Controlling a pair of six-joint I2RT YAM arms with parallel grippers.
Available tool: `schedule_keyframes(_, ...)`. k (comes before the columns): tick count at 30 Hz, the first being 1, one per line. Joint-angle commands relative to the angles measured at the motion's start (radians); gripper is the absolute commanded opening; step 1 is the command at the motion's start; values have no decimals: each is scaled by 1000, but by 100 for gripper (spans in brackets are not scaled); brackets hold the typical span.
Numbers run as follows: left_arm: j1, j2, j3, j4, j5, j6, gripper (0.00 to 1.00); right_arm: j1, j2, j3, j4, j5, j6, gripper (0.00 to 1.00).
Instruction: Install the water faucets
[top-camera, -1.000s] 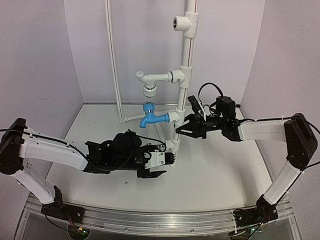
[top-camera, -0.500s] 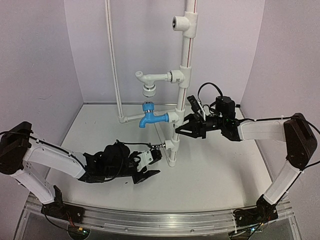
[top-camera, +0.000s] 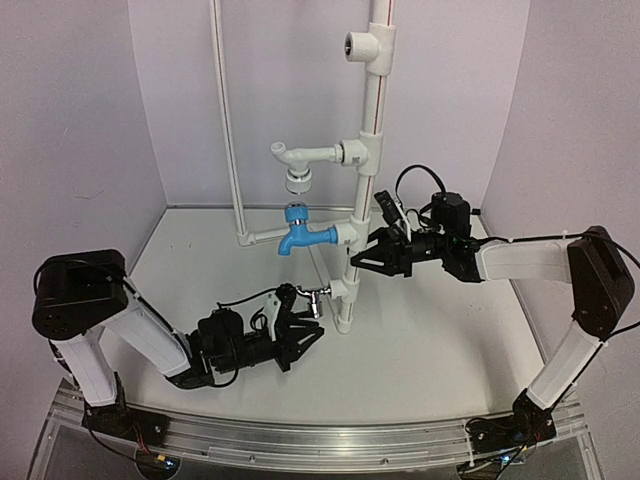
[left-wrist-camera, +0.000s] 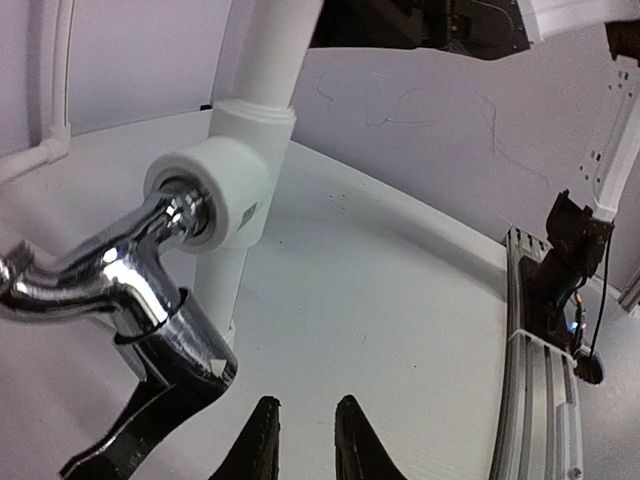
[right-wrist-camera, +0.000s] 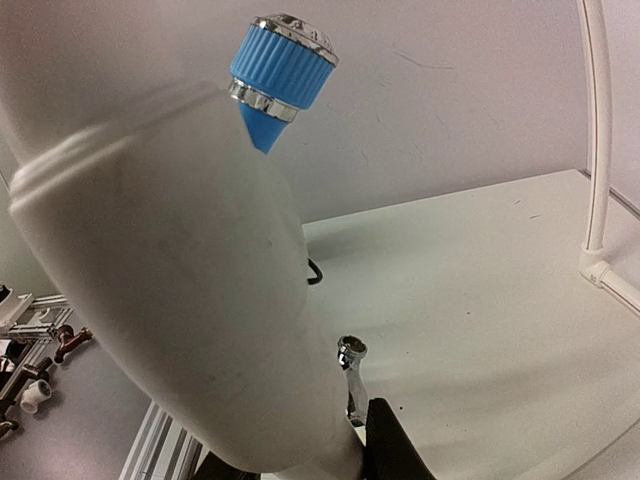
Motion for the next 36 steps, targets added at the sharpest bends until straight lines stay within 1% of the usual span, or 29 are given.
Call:
schedule_keyframes(1,1,100,18,306,-18,-172,13,-1,-19,36,-55,-18,205,0)
schedule_keyframes(6,-8,145,71,308,2,-210,0,-1,-20,31,-55,-17,205,0)
schedule_keyframes(10,-9,127,79,308,69,-202,0,-2,-16,30,-56,-18,201,0)
schedule_keyframes(13,-9,113,77,308,91,-214,0,-2,-12,32,-55,-18,202,0)
schedule_keyframes(16,-8,109,81,308,76,-232,0,-1,-13,32,-55,-18,202,0)
schedule_keyframes(22,-7,119,93,310,-41,-282,0,-1,-18,28,-55,-21,205,0)
schedule_keyframes(26,4,115,104,310,-42,-304,0,-1,-19,25,-56,-24,205,0)
schedule_keyframes(33,50,106,84,311,-81,-399,0,-2,-31,14,-55,-30,204,0)
schedule_keyframes(36,64,113,81,310,-92,-411,0,-1,-37,11,-56,-32,204,0)
